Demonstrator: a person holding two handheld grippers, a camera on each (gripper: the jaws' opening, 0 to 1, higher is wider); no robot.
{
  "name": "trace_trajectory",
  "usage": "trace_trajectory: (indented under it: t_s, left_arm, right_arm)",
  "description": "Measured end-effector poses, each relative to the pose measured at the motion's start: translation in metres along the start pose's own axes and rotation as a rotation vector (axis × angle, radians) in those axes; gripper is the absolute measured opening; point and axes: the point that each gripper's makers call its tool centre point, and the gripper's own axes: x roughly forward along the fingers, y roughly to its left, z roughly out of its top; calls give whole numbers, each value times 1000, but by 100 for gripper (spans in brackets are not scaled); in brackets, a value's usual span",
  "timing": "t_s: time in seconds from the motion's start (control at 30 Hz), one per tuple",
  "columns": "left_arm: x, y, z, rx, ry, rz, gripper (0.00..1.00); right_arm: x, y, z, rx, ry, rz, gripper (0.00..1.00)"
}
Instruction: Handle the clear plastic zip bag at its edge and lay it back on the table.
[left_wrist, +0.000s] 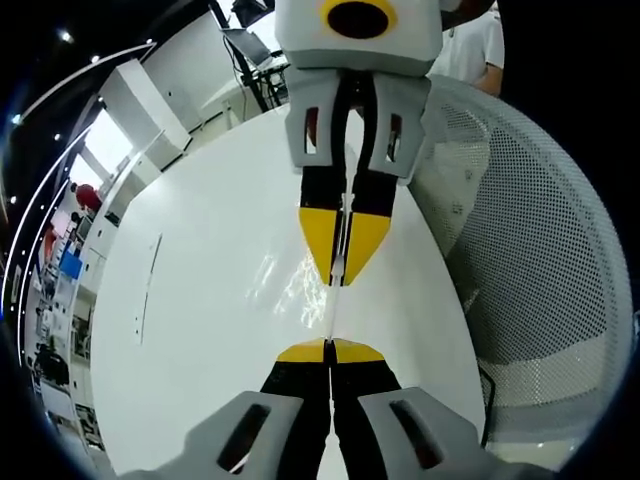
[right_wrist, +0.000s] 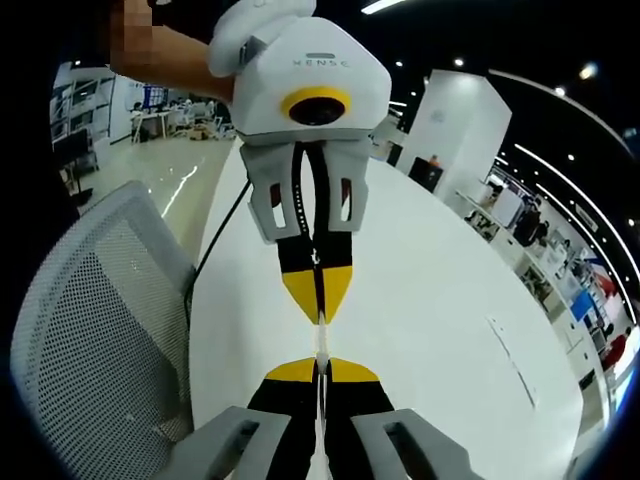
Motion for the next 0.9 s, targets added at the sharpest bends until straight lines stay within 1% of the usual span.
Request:
trace_trajectory:
  t_s: [0.23,0.43,0.9]
  left_arm:
    - [0,0,-1,-1,3,-3,0]
    - [0,-3,2,9,4,-15,0]
    - [-1,-8,18,12,-27,-13,0]
  right_arm:
    - [-2,1,-1,6,0,-2,0]
    - [-5,3,-1,20,-3,-3,0]
    - [-22,9,-3,60,-20,-6,0]
